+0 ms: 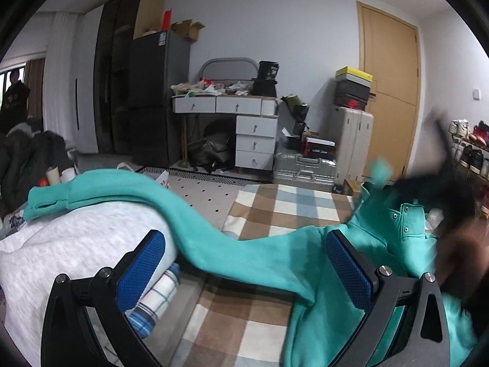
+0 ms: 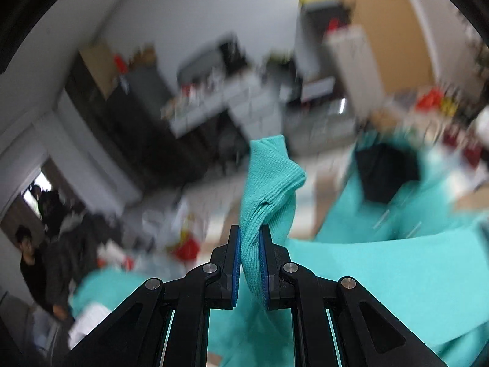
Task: Fold large clothes
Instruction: 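Lay the held sleeve across the hoodie body with the right gripper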
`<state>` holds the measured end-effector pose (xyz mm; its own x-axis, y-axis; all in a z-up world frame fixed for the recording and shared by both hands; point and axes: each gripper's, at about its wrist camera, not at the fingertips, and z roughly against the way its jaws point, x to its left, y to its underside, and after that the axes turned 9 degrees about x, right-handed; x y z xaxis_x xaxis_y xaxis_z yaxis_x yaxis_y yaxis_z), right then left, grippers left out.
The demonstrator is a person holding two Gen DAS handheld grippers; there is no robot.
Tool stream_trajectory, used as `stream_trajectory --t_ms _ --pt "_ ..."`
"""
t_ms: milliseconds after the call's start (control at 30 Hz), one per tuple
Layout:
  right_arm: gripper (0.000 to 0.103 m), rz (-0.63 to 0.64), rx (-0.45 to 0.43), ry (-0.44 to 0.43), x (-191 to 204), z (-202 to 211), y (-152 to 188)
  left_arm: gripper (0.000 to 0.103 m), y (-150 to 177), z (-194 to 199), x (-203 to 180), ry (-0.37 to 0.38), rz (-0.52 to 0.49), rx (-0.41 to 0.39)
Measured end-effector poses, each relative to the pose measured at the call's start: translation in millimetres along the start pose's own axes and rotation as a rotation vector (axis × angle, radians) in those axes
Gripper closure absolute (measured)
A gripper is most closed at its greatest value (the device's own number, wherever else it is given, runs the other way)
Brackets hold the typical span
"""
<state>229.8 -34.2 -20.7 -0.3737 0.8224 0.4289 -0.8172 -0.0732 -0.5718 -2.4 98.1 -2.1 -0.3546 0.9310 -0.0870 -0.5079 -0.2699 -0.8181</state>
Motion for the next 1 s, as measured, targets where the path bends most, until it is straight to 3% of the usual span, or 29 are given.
stream_trajectory --t_ms 133,200,267,300,333,367,433,533,567,633,667,733,767,833,900,967,1000 --pt "0.092 0.083 0.209 0.103 10.5 -108.1 64.5 0.001 -1.8 -12.4 -8.4 0.019 -0.003 0.027" --pt "0.091 0.178 0.27 0.184 14.9 -136.4 86.9 0.001 -2.4 -8.6 -2.7 0.028 -0.014 0.01" --pt "0.082 0.291 0.316 0.234 31.0 -152.0 107.9 0.001 -3.4 -6.8 -4.1 0.029 -0.024 -0.005" --pt "0.078 0.366 0.28 0.259 39.2 -147.5 115.8 0.001 -3.4 -5.2 -2.7 0.03 -0.026 -0.014" --pt "0.065 0.389 0.275 0.251 42.9 -144.1 113.0 0.001 -4.1 -5.6 -3.7 0.033 -0.025 -0.016" --pt "0.055 0.399 0.298 0.183 42.1 -135.4 111.8 0.001 -3.5 -4.3 -0.1 0.038 -0.023 -0.019" --pt "0.051 0.362 0.342 0.052 29.7 -112.8 104.5 0.001 -3.5 -4.1 2.9 0.047 -0.018 -0.018" --pt "0.049 0.274 0.304 -0.036 2.1 -66.7 92.0 0.001 -0.6 -2.0 4.3 0.052 -0.023 -0.018" --pt "0.042 0.247 0.268 -0.012 -18.9 -42.0 80.3 0.001 1.3 -1.0 3.9 0.052 -0.026 -0.015" --pt "0.032 0.237 0.182 0.129 -54.3 -7.1 59.1 0.001 2.7 -3.1 -1.3 0.055 -0.036 -0.001" --pt "0.031 0.22 0.122 0.262 -82.0 13.8 47.3 0.001 3.5 -3.9 -4.7 0.056 -0.041 0.003" --pt "0.031 0.186 0.104 0.46 -125.8 28.8 31.2 0.001 4.5 -7.1 -13.1 0.054 -0.064 0.011" --pt "0.037 0.166 0.145 0.574 -158.4 29.9 23.8 0.001 6.4 -6.8 -16.4 0.052 -0.074 0.013" --pt "0.052 0.096 0.237 0.684 -214.6 23.7 18.1 0.001 8.2 -8.9 -25.5 0.048 -0.096 0.024" --pt "0.068 -0.038 0.332 0.669 -262.8 15.8 30.7 0.001 10.1 -10.7 -32.7 0.05 -0.114 0.033" --pt "0.069 -0.135 0.383 0.581 -299.2 21.0 51.3 0.001 12.3 -12.3 -37.5 0.043 -0.131 0.039" --pt "0.069 -0.121 0.345 0.548 -302.8 28.5 53.4 0.001 13.0 -13.4 -40.8 0.038 -0.14 0.044"
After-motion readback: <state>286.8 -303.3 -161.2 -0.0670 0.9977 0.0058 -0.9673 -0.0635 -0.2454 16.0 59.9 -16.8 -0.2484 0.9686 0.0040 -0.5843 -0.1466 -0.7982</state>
